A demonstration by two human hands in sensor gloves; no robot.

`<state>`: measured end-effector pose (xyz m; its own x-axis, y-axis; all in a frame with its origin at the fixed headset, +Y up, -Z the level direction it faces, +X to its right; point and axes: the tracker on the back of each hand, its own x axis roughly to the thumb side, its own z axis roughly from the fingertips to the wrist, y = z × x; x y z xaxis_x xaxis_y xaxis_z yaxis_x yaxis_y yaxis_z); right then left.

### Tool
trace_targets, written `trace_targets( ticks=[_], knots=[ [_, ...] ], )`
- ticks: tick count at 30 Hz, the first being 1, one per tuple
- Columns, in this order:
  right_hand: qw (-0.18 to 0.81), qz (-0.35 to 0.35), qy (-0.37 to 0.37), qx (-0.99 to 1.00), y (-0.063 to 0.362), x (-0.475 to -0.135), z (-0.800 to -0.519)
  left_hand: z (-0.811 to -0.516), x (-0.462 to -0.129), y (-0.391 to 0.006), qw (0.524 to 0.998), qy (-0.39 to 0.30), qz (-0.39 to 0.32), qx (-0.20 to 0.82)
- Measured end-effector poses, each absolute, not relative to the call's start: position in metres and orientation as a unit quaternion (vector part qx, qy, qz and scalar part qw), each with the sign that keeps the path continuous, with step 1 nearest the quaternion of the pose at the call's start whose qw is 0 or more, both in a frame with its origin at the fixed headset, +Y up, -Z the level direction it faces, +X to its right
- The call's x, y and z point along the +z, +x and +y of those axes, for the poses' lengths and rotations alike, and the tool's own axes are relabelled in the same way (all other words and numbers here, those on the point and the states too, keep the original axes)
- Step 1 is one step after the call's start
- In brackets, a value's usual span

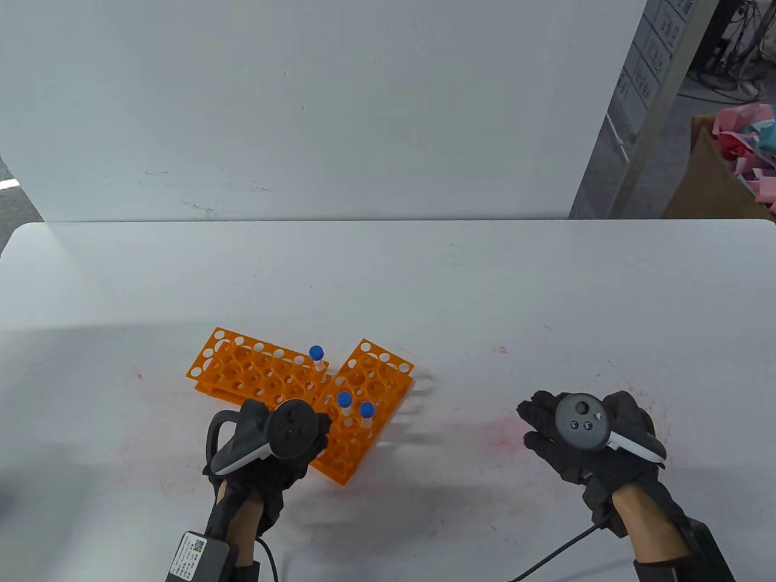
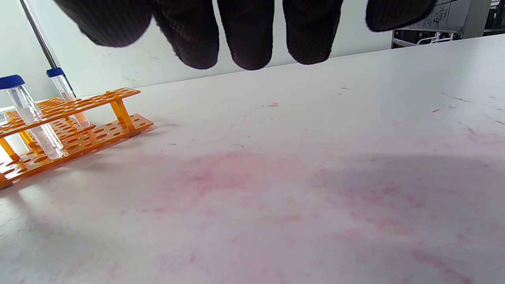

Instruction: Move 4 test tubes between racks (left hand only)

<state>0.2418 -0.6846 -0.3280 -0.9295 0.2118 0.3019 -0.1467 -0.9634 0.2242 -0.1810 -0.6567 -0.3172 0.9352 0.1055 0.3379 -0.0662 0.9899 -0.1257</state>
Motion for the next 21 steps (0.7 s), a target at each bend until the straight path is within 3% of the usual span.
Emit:
trace_targets(
  ticks=[14,21],
  knots=[
    [0.091,0.094,0.167,0.977,0.241,-0.328,-0.684,-0.659,-0.320,-0.187,0.981,-0.067,-0.166,0.069],
    [0.092,0.091,0.167,0.977,0.240,-0.327,-0.684,-0.651,-0.324,-0.210,0.986,-0.019,-0.133,0.104]
  ],
)
